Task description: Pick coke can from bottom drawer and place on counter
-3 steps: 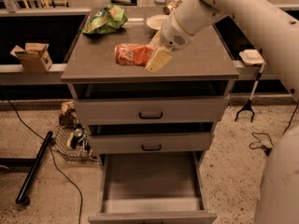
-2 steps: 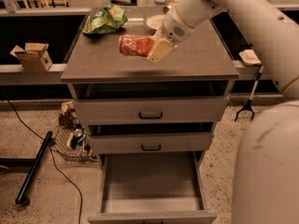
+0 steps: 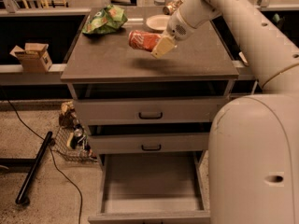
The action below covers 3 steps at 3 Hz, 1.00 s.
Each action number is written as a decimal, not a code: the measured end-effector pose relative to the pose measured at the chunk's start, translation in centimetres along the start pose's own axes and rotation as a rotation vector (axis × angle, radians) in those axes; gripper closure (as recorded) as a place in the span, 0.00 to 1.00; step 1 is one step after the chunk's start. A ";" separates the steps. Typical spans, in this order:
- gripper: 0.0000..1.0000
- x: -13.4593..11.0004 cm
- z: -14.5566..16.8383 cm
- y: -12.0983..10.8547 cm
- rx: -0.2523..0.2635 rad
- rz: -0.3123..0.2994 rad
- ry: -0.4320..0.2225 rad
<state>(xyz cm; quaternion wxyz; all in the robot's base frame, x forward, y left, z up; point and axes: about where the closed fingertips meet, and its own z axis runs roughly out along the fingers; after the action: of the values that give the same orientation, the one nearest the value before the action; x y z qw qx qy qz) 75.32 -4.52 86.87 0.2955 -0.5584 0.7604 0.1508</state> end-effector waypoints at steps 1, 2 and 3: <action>0.59 1.1 1.1 -1.9 0.025 0.056 0.008; 0.36 1.5 2.2 -3.1 0.040 0.075 0.012; 0.13 1.6 2.9 -3.8 0.043 0.079 0.013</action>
Offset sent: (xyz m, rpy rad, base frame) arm 0.0517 -0.0180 -0.0243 0.0007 0.0038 -0.1209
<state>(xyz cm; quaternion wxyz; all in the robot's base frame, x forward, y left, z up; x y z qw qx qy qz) 79.38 -5.34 83.98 0.2962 -0.5223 0.7869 0.1424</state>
